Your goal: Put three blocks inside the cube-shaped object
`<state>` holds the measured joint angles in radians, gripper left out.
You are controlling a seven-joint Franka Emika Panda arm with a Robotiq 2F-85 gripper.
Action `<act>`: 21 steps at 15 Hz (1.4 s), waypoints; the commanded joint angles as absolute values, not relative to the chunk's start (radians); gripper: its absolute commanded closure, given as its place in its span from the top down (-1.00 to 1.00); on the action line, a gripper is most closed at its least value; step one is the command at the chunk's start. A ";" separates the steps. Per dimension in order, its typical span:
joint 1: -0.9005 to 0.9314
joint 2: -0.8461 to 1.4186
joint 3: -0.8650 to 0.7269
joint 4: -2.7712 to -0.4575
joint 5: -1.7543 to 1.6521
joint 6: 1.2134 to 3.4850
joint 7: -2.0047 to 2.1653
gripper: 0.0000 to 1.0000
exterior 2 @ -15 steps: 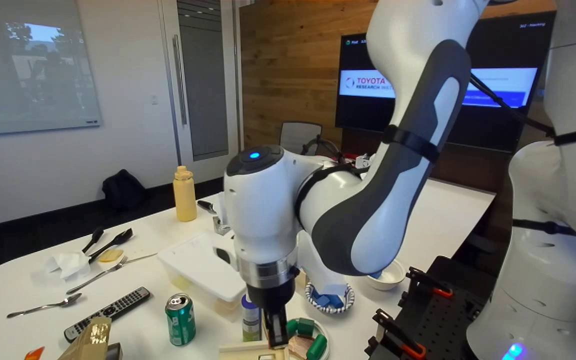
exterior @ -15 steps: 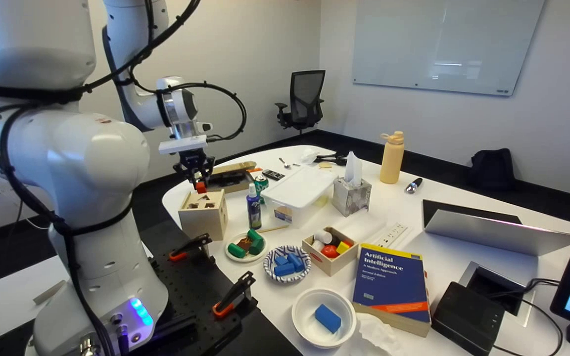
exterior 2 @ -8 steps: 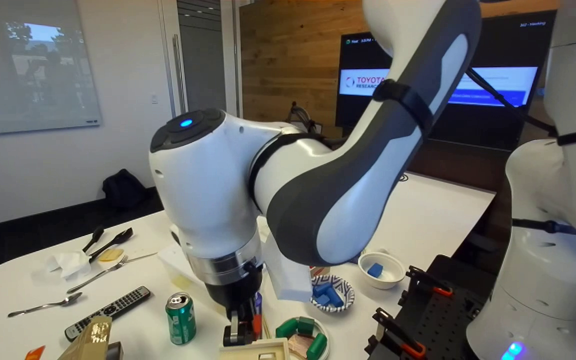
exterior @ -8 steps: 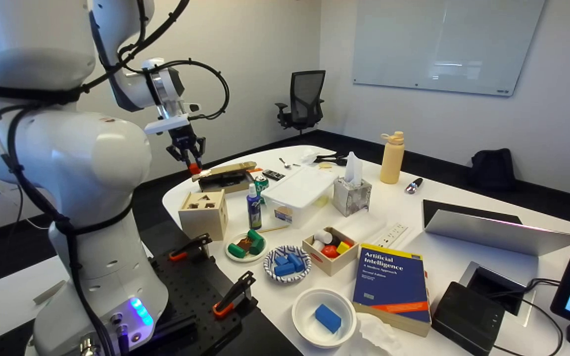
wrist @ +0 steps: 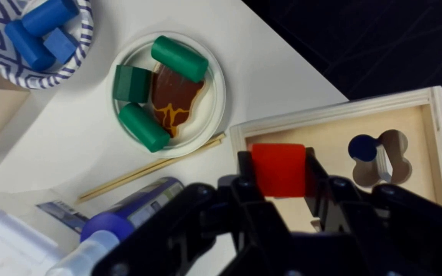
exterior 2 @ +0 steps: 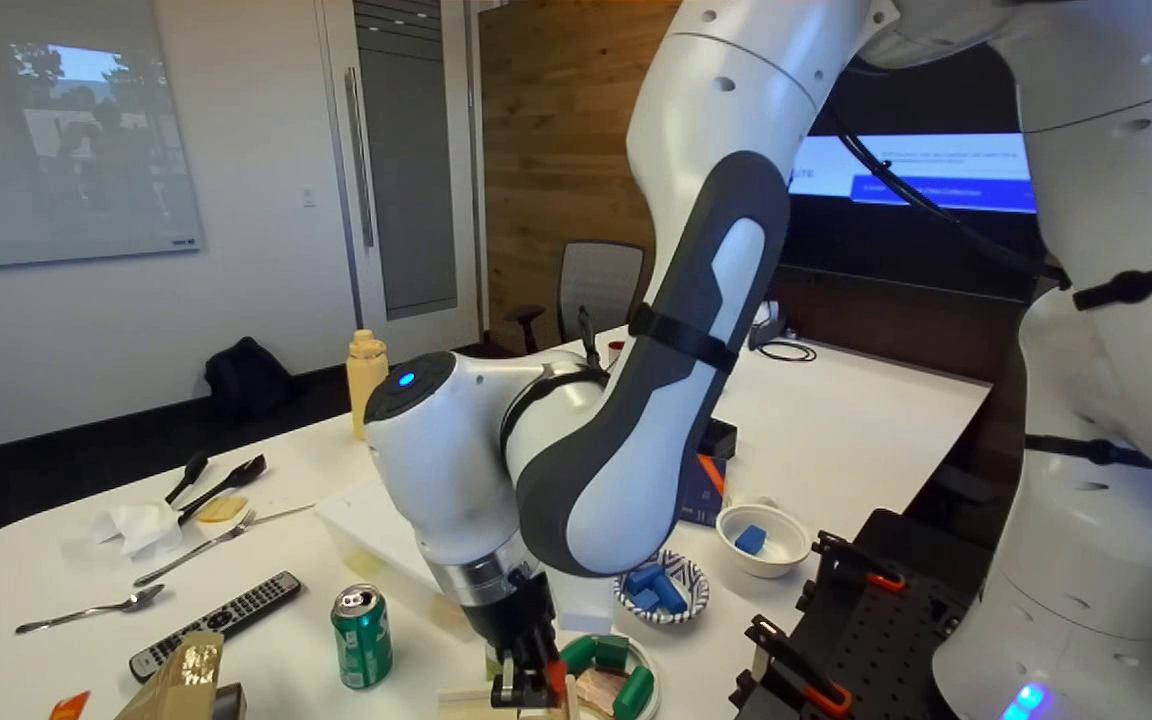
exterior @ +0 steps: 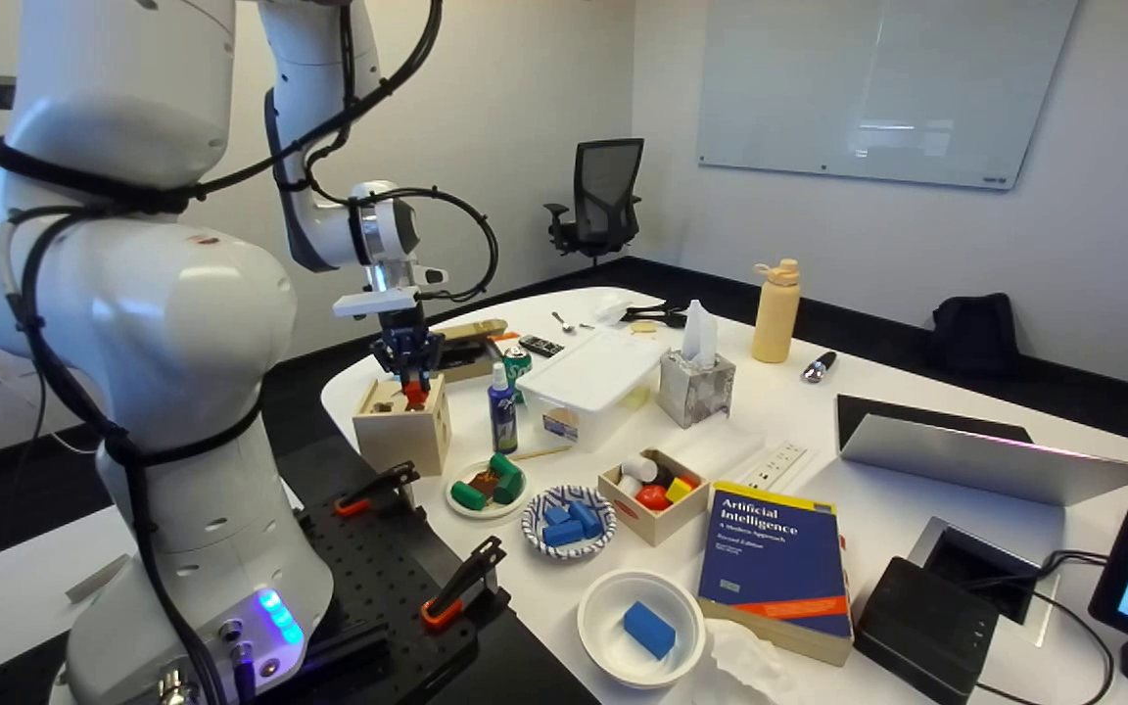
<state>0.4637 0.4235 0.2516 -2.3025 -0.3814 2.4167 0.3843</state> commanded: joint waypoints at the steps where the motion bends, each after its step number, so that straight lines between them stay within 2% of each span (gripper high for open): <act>1: 0.484 0.467 0.247 -2.266 -0.338 2.428 0.357 -0.83; 20: 0.518 0.527 0.216 -2.222 -0.349 2.436 0.366 -0.83; 21: 0.519 0.524 0.217 -2.225 -0.348 2.438 0.368 0.17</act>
